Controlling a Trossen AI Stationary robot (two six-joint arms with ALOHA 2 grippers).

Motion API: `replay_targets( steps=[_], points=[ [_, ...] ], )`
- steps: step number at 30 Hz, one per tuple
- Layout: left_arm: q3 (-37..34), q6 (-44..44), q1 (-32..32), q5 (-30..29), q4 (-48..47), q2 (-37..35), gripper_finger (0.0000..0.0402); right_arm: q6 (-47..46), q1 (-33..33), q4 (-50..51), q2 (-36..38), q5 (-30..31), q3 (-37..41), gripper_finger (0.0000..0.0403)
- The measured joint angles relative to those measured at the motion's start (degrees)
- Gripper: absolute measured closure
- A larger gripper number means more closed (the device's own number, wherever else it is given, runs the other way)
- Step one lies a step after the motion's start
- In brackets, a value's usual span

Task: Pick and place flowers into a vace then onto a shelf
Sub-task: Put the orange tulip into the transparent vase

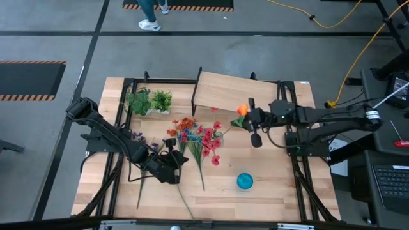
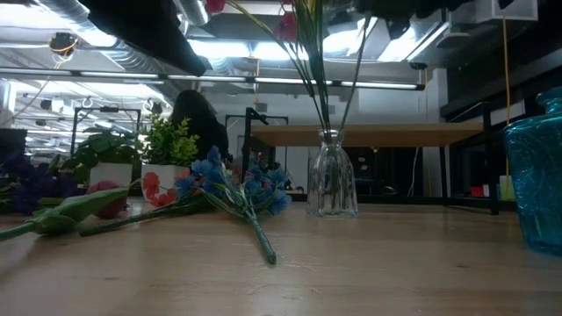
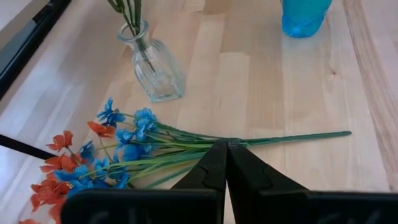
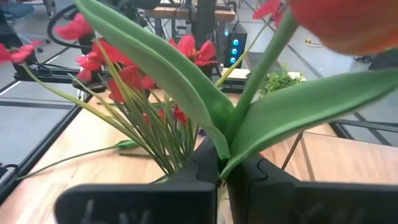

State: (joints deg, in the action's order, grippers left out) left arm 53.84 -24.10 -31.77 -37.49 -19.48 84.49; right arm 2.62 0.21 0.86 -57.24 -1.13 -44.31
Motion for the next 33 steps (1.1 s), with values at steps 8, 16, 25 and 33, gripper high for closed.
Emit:
replay_targets(
  steps=[8,16,25,33],
  points=[
    [0.0,-0.1,0.0,-0.5,0.0,0.0,0.0396,0.4,0.0,-1.6,-5.5,0.0,0.0,0.0395],
    [0.0,-0.2,0.0,-0.5,0.0,0.0,0.0396,0.4,0.0,-3.1,-9.4,0.0,0.0,0.0389],
    [0.0,-0.2,0.0,-0.5,0.0,0.0,0.0396,0.4,0.0,-3.7,-12.7,0.0,0.0,0.0363],
    [0.0,-0.2,0.0,-0.5,0.0,0.0,0.0396,0.5,0.0,-5.2,-13.0,0.0,0.0,0.0306]
  ],
)
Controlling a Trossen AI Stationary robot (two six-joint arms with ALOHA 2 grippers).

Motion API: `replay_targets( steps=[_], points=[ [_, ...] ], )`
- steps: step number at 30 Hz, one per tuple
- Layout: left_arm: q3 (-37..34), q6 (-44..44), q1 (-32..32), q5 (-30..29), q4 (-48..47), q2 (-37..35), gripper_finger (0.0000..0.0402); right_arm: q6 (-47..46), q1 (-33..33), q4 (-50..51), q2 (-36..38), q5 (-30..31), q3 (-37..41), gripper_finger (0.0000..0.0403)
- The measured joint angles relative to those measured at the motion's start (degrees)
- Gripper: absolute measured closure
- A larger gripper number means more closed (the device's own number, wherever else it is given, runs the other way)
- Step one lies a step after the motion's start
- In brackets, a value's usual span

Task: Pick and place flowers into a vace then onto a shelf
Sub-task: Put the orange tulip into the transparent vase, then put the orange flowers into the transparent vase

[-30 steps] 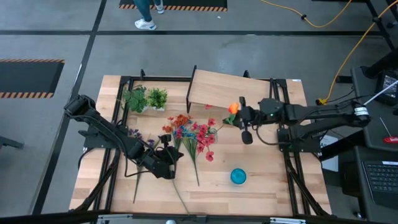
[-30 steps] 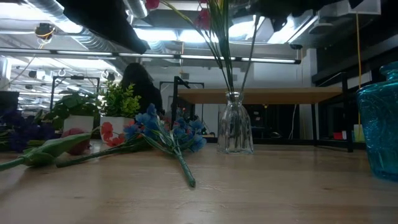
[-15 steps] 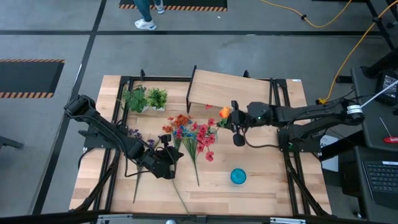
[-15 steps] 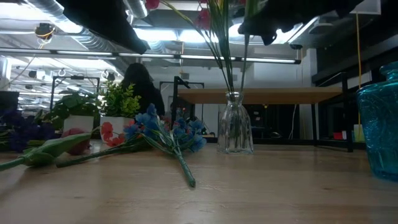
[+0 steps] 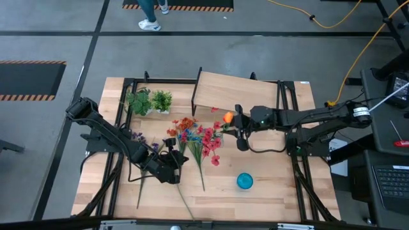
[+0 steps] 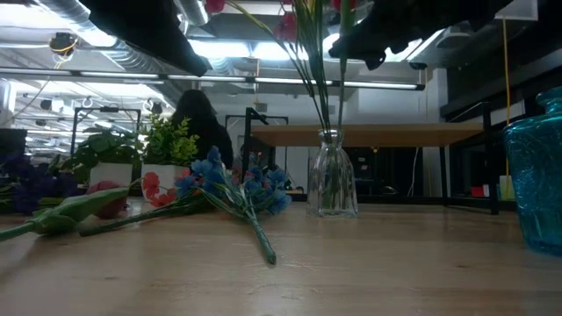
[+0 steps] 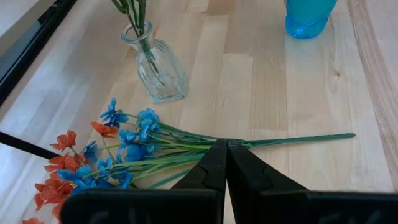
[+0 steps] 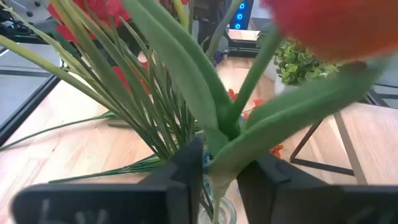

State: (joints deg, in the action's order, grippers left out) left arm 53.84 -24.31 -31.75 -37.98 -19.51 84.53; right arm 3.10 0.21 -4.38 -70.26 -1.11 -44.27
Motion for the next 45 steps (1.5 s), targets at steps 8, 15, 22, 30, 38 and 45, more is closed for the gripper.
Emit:
replay_targets(
  steps=[8,15,22,30,38,45],
  points=[
    [0.0,0.0,0.0,0.0,0.0,0.0,0.0396,0.2,0.0,0.4,0.0,0.0,0.0,0.0237],
    [0.0,-0.7,0.0,0.1,0.0,0.0,0.0396,0.3,0.0,3.6,0.9,0.0,0.0,0.0197],
    [0.0,-0.7,0.0,0.4,0.0,0.0,0.0396,0.3,0.0,8.1,6.1,0.0,0.0,0.0185],
    [0.0,-1.9,0.0,0.4,0.0,0.0,0.0396,-1.4,0.0,14.4,9.8,0.1,0.0,0.0185],
    [0.0,-2.2,-0.1,0.7,0.0,0.0,0.0396,-1.3,0.0,15.6,10.1,2.2,0.0,0.0185],
    [0.0,-2.2,-0.1,1.0,0.0,0.0,0.0396,-2.8,0.0,17.3,10.1,2.2,0.0,0.0185]
  ],
)
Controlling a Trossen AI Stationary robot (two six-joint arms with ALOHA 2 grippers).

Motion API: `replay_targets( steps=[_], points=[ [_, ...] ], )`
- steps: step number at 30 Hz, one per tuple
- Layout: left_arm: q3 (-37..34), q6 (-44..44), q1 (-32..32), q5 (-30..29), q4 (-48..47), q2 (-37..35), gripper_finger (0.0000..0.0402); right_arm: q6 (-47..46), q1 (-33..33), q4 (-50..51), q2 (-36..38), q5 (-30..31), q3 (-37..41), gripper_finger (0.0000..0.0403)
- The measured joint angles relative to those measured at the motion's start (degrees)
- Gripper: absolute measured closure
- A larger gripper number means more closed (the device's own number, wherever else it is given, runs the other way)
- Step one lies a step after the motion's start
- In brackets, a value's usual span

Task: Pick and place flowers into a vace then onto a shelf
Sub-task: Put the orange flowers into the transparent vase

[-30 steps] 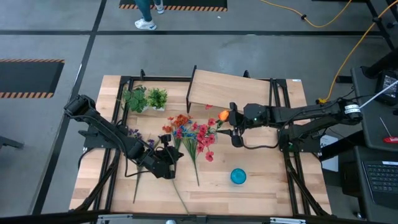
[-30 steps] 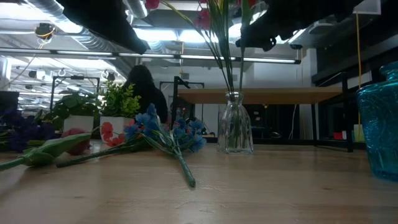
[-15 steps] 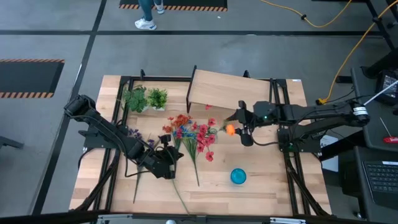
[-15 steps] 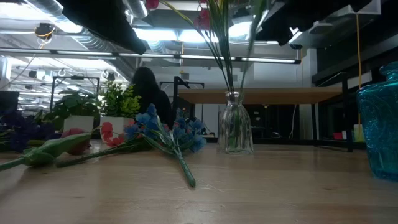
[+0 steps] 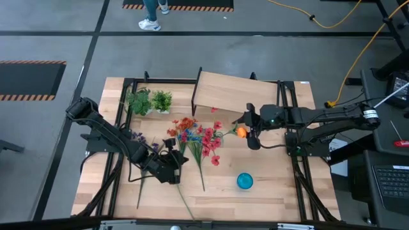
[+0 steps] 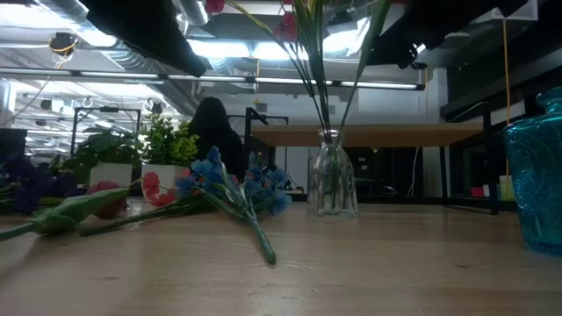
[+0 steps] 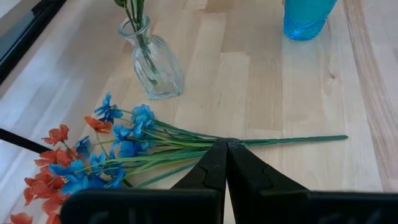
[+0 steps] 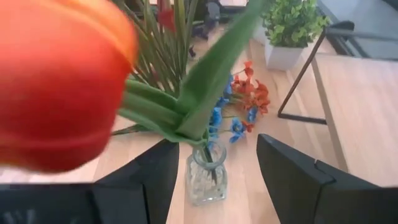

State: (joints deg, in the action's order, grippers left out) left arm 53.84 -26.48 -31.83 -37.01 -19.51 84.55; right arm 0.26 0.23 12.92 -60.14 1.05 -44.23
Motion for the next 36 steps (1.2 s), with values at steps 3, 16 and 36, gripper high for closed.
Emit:
replay_targets(
  steps=[3,16,36],
  points=[
    [0.0,0.0,0.0,0.6,0.0,0.0,0.0396,-0.2,0.0,2.2,0.0,0.0,0.0,0.0185],
    [0.0,-2.8,-2.2,0.6,-2.7,0.0,0.0396,-4.4,0.3,10.7,1.2,4.9,0.0,0.0185],
    [0.0,-11.7,-2.6,-1.1,-4.6,0.3,0.0396,-2.8,11.3,1.0,10.5,5.0,6.4,0.0185]
  ],
)
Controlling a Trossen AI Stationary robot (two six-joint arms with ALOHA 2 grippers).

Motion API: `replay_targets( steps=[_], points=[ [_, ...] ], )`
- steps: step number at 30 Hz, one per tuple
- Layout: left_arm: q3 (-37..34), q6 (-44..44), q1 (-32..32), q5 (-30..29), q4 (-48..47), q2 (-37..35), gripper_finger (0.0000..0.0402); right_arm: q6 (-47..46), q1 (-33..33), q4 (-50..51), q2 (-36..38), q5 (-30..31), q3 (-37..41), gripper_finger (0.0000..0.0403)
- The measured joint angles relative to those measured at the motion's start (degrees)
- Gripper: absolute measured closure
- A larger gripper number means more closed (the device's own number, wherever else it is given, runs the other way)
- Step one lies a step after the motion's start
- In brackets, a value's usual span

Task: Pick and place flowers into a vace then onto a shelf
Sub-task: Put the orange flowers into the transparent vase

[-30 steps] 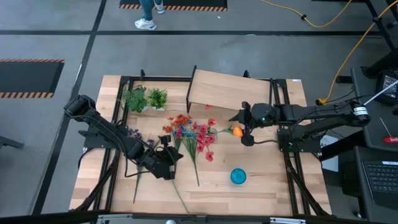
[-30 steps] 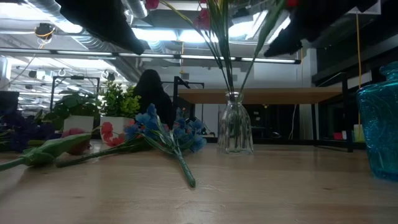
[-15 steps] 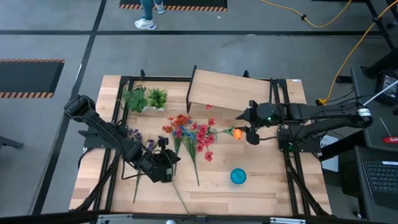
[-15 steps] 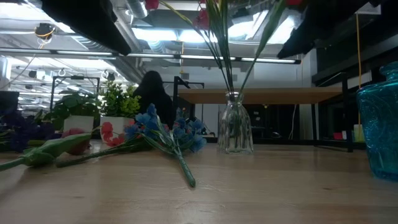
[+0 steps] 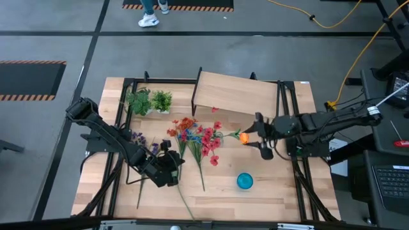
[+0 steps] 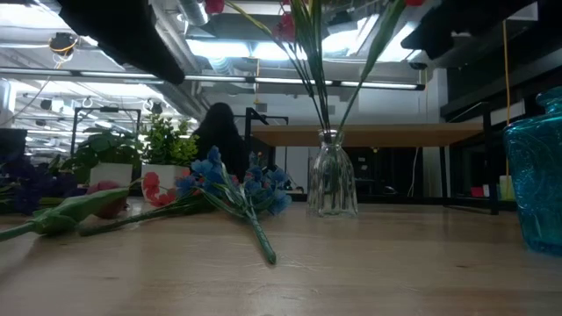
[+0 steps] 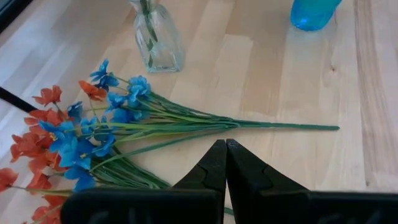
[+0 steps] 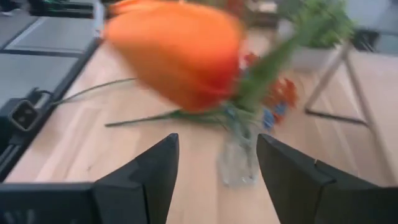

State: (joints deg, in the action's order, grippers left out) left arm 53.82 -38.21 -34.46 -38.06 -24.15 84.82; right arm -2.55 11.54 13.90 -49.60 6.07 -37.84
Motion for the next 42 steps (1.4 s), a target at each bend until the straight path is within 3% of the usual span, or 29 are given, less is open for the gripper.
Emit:
replay_targets(
  steps=[8,11,20,26,42],
  points=[
    [0.0,-7.2,0.5,-3.4,-0.1,0.4,0.0393,2.7,4.0,-22.8,0.0,0.0,10.4,0.0185],
    [0.0,-10.6,1.0,-3.4,-0.1,0.5,0.0381,3.2,4.2,-26.9,0.0,0.0,13.0,0.0185],
    [0.0,-16.1,3.4,-3.4,-1.6,0.5,0.0297,3.1,4.2,-28.3,0.0,0.0,15.5,0.0185],
    [0.0,-25.3,5.2,-2.0,-11.8,0.5,0.0250,3.1,4.2,-28.3,0.0,0.0,15.5,0.0185],
    [0.0,-30.2,9.9,1.4,-9.8,10.2,0.0235,3.1,4.2,-28.1,-1.4,0.0,15.5,0.0185]
  ],
)
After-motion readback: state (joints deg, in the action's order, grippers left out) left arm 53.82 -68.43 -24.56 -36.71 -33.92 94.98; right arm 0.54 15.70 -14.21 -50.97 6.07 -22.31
